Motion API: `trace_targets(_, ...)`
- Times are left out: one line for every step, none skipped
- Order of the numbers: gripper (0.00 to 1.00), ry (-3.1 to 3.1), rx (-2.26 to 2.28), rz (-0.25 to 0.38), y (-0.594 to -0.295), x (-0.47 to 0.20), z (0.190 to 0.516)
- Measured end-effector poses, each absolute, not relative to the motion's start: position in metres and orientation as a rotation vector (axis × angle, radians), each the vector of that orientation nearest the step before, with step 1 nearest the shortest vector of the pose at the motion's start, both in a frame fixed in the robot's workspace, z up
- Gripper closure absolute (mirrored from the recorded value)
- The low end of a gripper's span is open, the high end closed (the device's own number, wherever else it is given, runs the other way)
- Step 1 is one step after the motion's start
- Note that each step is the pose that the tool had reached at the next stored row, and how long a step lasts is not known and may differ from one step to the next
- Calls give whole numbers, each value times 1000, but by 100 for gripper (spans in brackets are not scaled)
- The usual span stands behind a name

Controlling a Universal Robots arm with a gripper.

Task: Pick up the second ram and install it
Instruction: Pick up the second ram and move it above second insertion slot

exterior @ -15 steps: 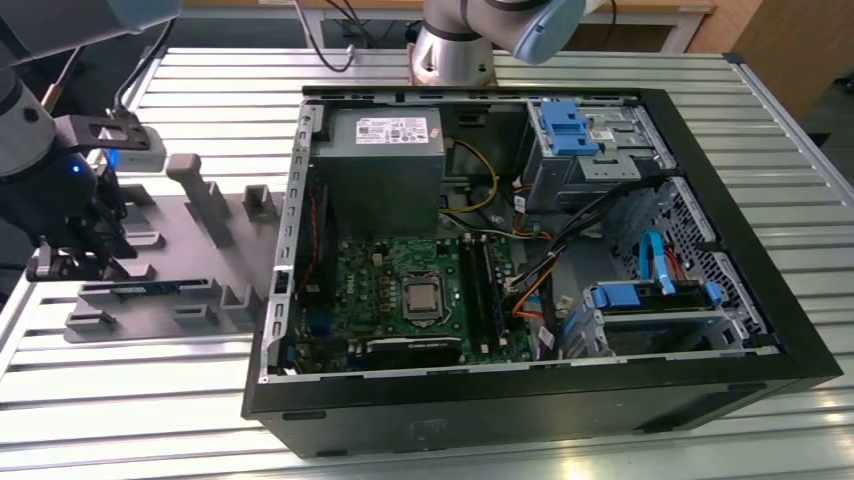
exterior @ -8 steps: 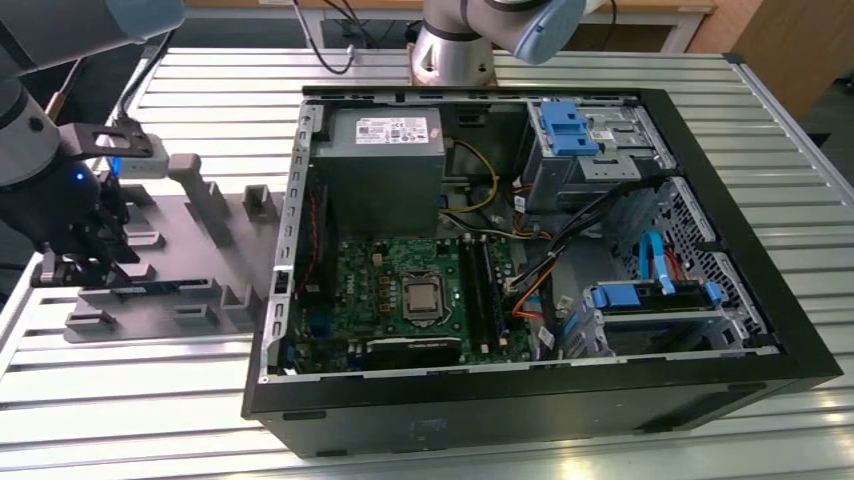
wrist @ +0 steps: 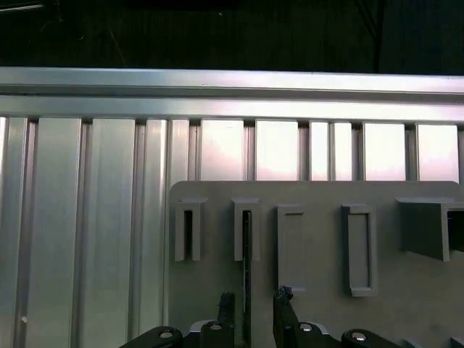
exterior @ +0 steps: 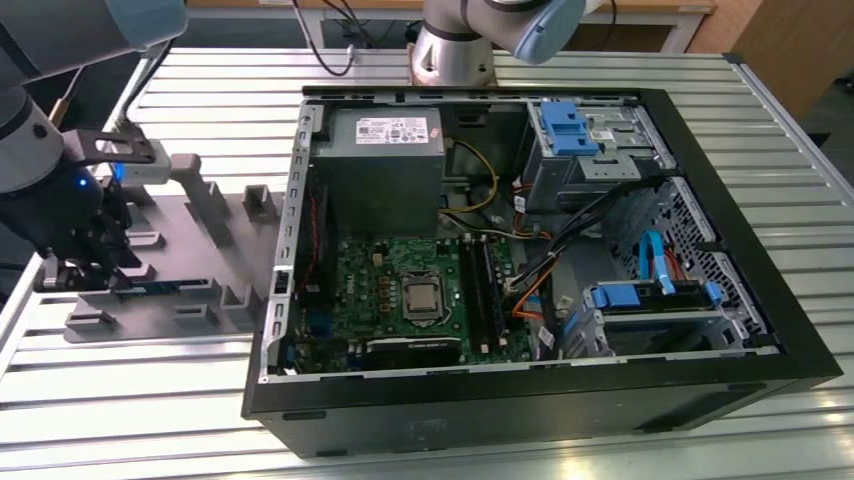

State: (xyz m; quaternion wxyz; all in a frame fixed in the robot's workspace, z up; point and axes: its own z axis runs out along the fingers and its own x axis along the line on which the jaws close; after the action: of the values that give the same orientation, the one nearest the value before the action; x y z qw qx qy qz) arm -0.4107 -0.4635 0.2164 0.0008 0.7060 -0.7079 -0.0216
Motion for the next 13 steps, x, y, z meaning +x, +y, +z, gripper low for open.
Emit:
trace_targets(65,-2223,2217,-68,-464,-411,215)
trace_targets(65,-2223,2217,-67,-464,-411,214)
trace_targets(65,-2223,2217,-67,-464,-411,213)
trace_targets(65,-2223,2217,-67,-464,-411,213)
trace_targets(65,-2223,2217,-67,-464,-411,212)
trace_targets(65,-2223,2216,-67,-464,-411,211)
trace_targets(65,-2223,2216,-67,-465,-411,210)
trace_targets(65,-2223,2216,-66,-465,-411,210)
trace_targets(65,-2222,2216,-66,-465,-411,209)
trace_targets(65,-2222,2216,-66,-465,-411,208)
trace_targets(65,-2222,2216,-65,-465,-411,208)
trace_targets(65,-2222,2215,-64,-465,-411,207)
trace_targets(65,-2221,2215,-63,-465,-411,206)
